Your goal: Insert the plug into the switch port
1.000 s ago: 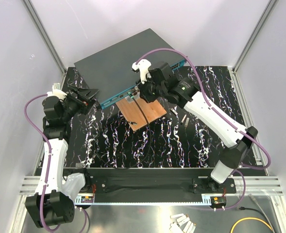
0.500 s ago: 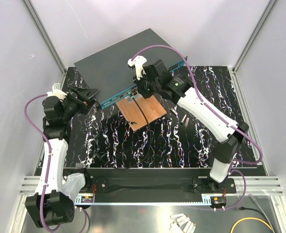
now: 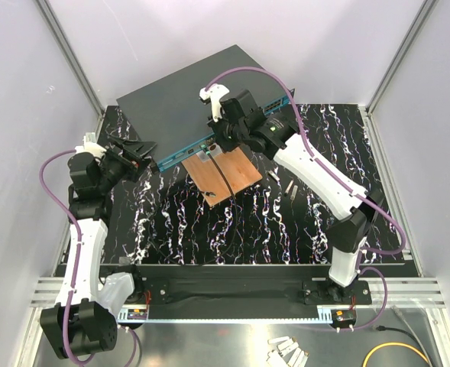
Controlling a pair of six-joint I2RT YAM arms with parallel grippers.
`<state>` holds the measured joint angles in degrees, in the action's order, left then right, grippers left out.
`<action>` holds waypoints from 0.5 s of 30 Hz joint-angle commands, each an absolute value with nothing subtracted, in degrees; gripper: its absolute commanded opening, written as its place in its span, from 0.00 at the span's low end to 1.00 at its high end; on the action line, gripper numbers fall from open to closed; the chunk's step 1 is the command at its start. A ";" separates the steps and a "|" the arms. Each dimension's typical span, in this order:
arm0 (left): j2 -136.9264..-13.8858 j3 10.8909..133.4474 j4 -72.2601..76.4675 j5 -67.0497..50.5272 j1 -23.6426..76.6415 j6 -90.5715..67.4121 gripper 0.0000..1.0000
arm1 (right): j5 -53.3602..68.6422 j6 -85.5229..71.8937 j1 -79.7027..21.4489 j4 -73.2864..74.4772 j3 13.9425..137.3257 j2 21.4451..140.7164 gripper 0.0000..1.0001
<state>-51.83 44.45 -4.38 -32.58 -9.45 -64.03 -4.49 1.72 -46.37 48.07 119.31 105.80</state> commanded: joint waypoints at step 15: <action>-51.24 42.80 -1.06 -32.52 -7.47 -64.16 0.70 | -8.61 -11.42 -46.58 41.75 127.71 110.48 0.00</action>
<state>-51.68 43.57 -2.70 -32.34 -8.47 -64.73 -6.52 -7.88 -46.44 52.86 124.79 108.90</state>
